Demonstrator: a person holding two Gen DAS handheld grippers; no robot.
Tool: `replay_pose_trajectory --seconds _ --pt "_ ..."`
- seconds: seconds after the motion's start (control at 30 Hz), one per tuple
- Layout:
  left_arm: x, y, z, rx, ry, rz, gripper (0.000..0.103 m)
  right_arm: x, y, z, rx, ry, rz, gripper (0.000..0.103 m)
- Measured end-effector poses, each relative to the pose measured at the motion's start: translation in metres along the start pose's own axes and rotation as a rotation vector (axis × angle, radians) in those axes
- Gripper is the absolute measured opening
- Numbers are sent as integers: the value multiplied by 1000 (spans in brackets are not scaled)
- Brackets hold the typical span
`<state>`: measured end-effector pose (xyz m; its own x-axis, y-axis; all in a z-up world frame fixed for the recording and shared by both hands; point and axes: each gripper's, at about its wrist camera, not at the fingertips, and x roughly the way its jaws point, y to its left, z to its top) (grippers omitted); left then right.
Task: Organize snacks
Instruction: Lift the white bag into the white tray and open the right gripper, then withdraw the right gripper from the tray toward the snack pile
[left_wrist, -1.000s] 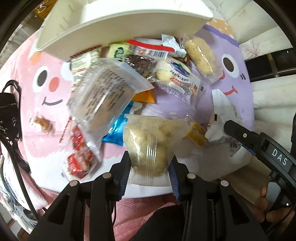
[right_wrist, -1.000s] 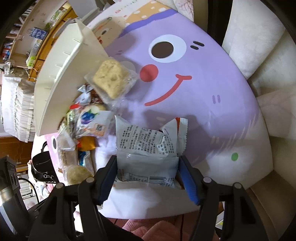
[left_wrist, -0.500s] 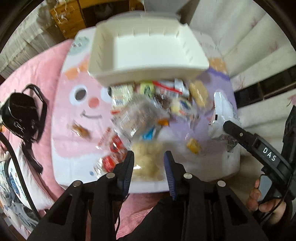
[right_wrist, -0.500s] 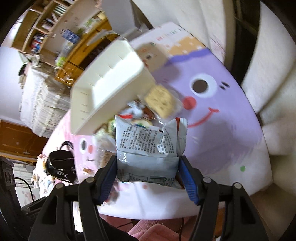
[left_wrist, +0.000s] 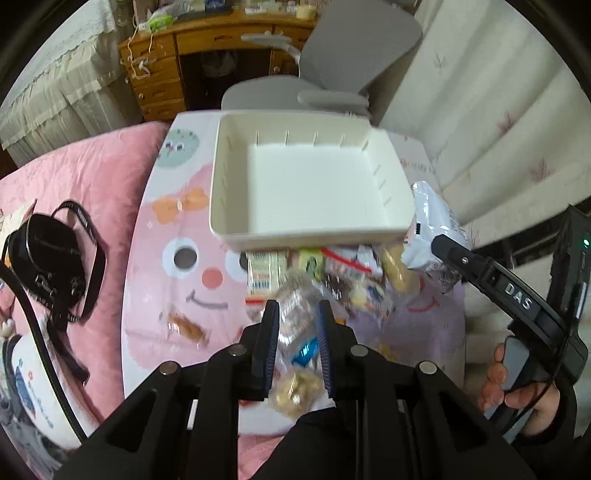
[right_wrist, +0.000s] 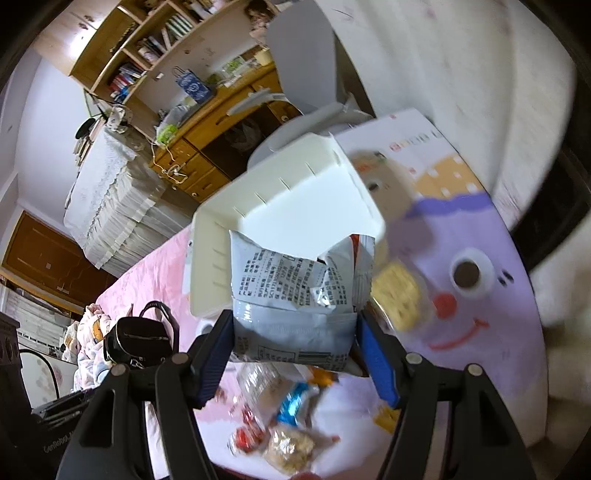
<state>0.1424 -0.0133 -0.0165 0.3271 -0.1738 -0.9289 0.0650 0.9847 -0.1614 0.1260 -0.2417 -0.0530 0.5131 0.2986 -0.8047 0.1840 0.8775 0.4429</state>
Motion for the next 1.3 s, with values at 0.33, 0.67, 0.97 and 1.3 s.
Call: replay_pose_trajectory --seconds 0.33,0.67,0.97,1.3 --pt "8 36 20 -38 -55 -39 25 34 47 44 -183 -147 -3 74" --pt "4 55 8 -81 -96 -16 38 46 50 50 -190 -167 -41 88" --pt "-8 52 -27 -89 -133 4 54 19 38 15 -229 -171 -59 89" --pt "5 50 -91 -130 -14 30 65 -16 9 -45 -255 -168 -91 90"
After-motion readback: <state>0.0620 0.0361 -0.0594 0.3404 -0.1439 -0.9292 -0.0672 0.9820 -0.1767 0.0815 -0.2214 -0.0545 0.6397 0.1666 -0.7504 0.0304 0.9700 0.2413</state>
